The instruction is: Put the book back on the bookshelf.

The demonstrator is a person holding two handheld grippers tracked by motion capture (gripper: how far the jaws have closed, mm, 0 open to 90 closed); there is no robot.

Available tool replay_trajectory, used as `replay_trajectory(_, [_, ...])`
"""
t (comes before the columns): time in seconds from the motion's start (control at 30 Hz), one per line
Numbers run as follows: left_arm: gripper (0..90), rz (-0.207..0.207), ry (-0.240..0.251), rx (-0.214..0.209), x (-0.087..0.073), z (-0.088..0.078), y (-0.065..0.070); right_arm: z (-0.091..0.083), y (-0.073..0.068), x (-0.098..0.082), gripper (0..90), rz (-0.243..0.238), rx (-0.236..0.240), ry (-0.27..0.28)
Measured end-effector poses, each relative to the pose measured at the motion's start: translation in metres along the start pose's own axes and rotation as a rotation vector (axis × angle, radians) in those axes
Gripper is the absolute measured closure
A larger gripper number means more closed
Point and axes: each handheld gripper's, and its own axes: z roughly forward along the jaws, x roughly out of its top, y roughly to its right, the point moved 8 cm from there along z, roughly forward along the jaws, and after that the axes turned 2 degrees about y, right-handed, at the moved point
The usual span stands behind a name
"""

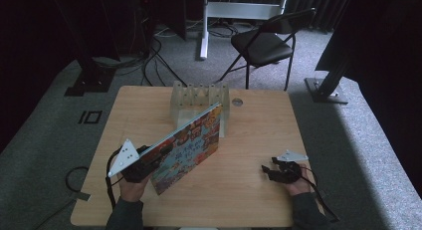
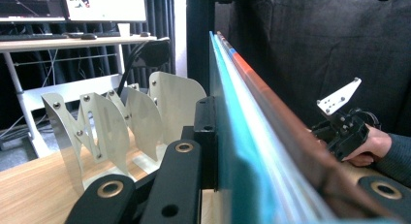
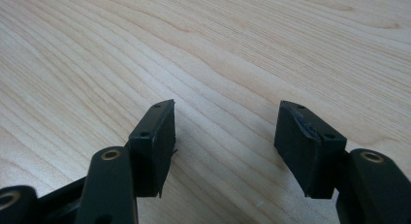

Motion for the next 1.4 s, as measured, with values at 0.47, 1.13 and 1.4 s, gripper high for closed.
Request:
replay_trajectory(0.47, [80.4, -0.005, 0.000, 0.031, 0.000, -0.005, -0.004, 0.000, 0.000, 0.000, 39.4, 0.002, -0.001, 0.000])
replay_trajectory(1.13, [80.4, -0.015, -0.001, 0.069, 0.000, -0.012, -0.007, 0.000, -0.001, 0.000, 38.6, 0.002, 0.001, -0.001])
replay_trajectory(1.4, [80.4, -0.022, -0.001, 0.092, 0.001, -0.015, -0.009, 0.000, -0.001, 0.000, 38.5, 0.002, 0.001, -0.001])
